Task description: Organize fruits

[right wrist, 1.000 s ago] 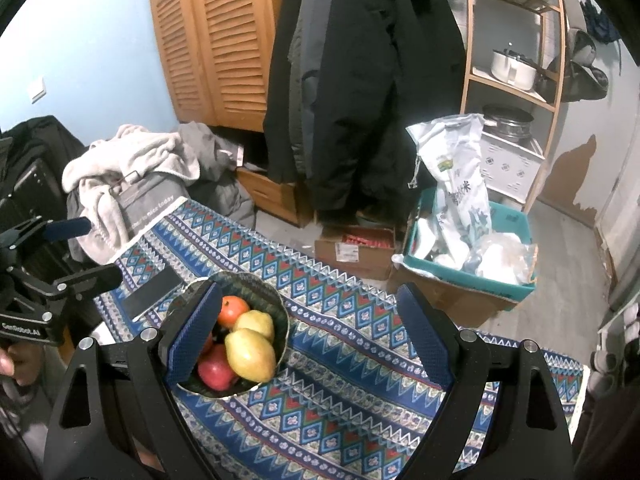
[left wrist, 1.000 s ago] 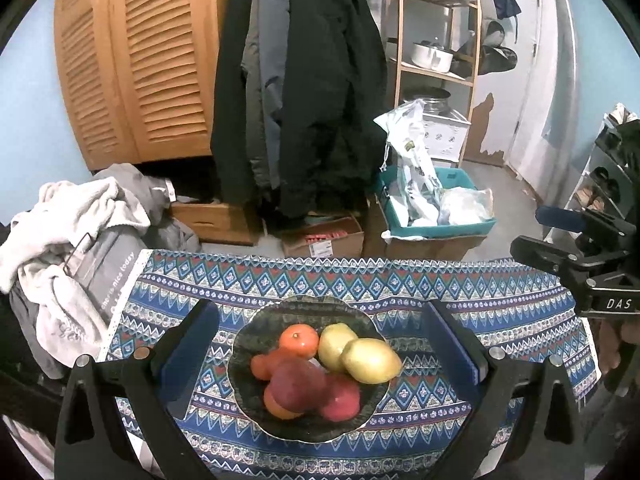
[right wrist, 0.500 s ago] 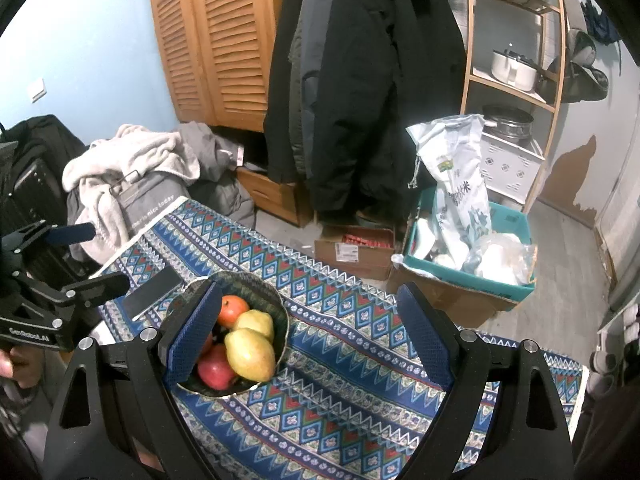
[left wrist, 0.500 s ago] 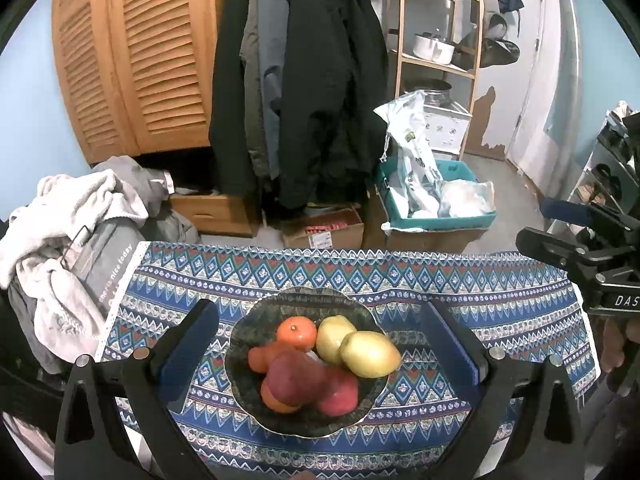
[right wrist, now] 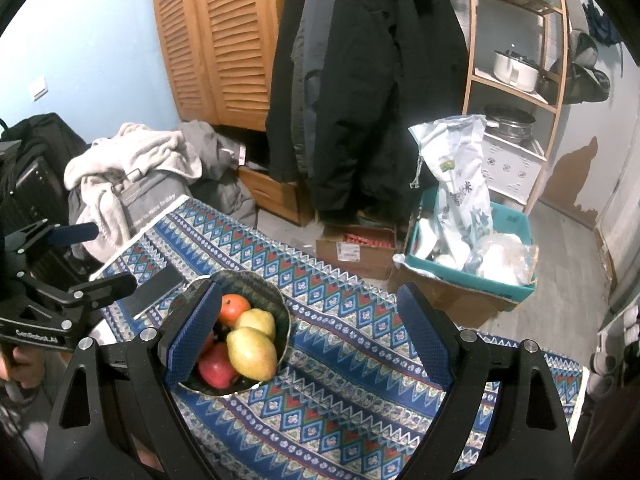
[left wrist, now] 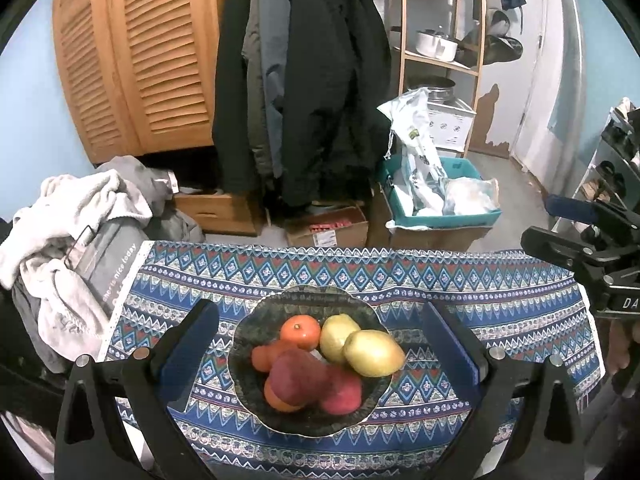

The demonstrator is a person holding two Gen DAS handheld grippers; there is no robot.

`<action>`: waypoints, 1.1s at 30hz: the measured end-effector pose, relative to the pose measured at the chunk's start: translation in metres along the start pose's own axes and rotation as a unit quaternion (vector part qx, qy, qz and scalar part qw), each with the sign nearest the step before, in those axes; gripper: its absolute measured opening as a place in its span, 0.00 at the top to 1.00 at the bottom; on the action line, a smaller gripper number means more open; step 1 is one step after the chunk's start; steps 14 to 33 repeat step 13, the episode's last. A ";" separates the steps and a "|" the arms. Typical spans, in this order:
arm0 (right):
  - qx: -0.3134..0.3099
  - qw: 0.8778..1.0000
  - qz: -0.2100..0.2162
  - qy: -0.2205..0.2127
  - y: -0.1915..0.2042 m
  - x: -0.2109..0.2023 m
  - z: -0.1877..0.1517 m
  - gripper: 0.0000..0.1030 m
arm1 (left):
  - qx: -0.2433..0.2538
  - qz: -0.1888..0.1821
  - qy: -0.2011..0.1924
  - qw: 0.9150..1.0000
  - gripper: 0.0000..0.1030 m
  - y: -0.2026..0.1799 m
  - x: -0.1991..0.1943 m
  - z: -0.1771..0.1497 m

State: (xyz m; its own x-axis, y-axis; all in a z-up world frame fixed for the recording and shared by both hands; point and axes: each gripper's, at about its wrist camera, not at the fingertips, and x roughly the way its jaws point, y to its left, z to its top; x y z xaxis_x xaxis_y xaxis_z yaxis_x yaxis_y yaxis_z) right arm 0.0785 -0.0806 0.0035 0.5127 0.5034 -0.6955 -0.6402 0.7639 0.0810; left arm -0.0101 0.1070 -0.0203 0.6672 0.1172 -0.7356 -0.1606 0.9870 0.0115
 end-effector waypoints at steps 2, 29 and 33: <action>0.001 1.000 0.000 0.000 0.001 0.000 0.000 0.14 | 0.000 0.000 0.000 1.000 0.01 0.000 0.000 0.000; 0.001 1.000 0.001 0.001 0.003 0.001 0.000 0.14 | 0.000 0.000 -0.004 1.000 0.01 0.000 -0.002 0.000; 0.001 1.000 0.001 0.001 0.003 0.001 0.000 0.14 | 0.000 0.000 -0.004 1.000 0.01 0.000 -0.002 0.000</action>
